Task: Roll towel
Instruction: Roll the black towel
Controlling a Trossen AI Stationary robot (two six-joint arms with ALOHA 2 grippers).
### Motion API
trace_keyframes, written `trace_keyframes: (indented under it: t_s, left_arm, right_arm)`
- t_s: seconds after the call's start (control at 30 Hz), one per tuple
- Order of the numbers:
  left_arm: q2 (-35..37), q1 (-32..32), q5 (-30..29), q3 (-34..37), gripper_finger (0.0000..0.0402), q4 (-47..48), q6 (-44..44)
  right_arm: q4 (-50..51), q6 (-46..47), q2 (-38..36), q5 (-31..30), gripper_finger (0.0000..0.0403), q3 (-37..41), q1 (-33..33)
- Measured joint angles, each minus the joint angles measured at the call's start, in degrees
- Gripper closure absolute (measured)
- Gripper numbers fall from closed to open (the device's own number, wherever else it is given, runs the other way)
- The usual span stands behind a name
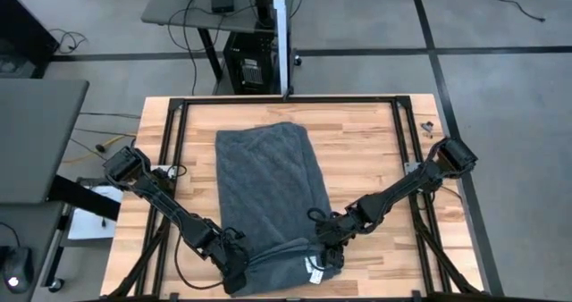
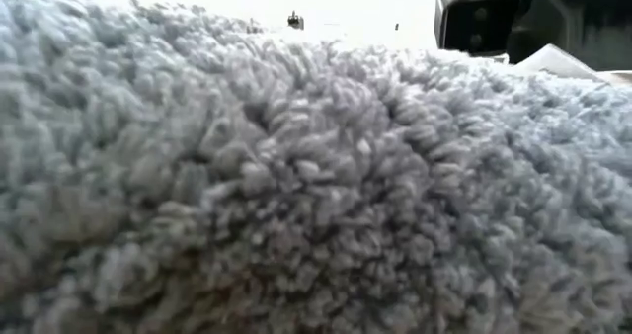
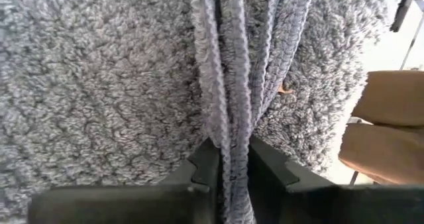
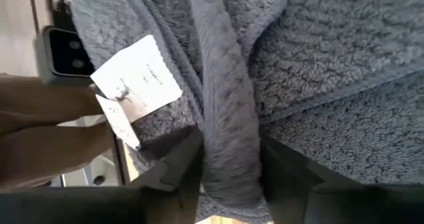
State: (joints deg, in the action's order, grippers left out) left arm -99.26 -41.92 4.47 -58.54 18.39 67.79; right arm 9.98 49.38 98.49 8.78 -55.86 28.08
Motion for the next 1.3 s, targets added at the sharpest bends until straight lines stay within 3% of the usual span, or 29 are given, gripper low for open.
trace_keyframes:
  t_s: [0.2,0.33,0.63,0.83,1.07,1.3]
  left_arm:
    - [0.0,0.8,0.1,0.0,0.0275,0.8,0.6]
    - [0.1,2.2,0.5,0.0,0.0254,5.7,-1.4]
    - [6.3,3.0,-0.2,0.0,0.0251,15.4,-4.4]
    - [9.8,2.2,-1.8,-0.1,0.0251,14.6,-7.6]
    - [9.3,4.4,5.0,-0.3,0.0251,19.6,-15.8]
    - [9.8,4.8,1.3,-12.4,0.0251,32.8,-20.8]
  right_arm:
    - [0.0,-0.2,-0.7,0.0,0.0188,-0.1,-0.5]
    - [-0.1,-2.1,-0.7,0.0,0.0168,-0.1,-0.5]
    - [-0.1,-8.9,-3.4,0.0,0.0170,-0.1,-0.7]
    - [-0.2,-9.5,-6.2,-1.1,0.0170,-0.1,-1.9]
    - [-0.3,-4.6,-6.3,-1.1,0.0171,-0.1,-2.6]
    - [-0.8,-9.8,-7.8,-0.3,0.0171,-4.2,-2.7]
